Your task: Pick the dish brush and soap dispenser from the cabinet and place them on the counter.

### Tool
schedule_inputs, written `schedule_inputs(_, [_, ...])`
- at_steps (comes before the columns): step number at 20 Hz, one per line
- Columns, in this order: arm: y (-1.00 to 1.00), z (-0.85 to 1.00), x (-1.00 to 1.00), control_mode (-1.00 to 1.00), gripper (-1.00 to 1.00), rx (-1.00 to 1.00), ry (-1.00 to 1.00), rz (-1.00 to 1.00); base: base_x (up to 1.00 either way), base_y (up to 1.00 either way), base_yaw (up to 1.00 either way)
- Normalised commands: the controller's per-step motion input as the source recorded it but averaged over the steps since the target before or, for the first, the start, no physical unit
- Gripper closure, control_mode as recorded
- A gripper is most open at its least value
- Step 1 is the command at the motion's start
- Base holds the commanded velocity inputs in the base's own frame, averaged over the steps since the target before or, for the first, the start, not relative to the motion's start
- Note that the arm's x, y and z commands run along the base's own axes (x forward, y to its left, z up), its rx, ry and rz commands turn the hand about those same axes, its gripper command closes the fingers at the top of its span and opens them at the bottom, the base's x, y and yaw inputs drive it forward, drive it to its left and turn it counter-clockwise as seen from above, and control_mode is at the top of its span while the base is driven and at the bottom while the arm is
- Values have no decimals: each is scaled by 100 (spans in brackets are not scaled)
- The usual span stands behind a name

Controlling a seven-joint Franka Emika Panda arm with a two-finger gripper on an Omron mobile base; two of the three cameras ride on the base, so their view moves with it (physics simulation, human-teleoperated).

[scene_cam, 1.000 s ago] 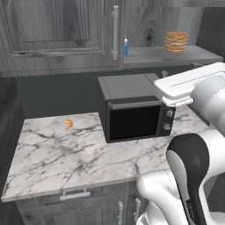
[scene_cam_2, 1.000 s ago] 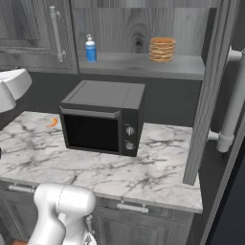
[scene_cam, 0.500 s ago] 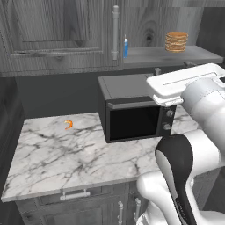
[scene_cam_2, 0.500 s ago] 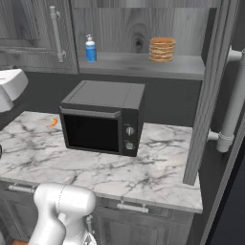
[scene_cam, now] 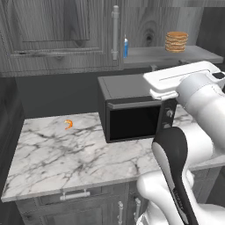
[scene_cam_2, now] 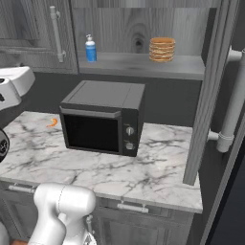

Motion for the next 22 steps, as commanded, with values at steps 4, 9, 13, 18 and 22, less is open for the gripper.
schedule_inputs(4, [0, 2, 15, -100, -100, 0, 0, 3, 0, 0, 0])
schedule_inputs(9, [0, 0, 25, -100, -100, 0, 0, 0, 0, 0, 0])
schedule_inputs(13, [0, -1, 31, -100, -100, 0, -1, 0, 0, 0, 0])
schedule_inputs(18, [0, -1, 30, -100, -100, 0, -1, 0, 0, 0, 0])
schedule_inputs(22, [0, -1, 31, -100, -100, 0, -1, 0, 0, 0, 0])
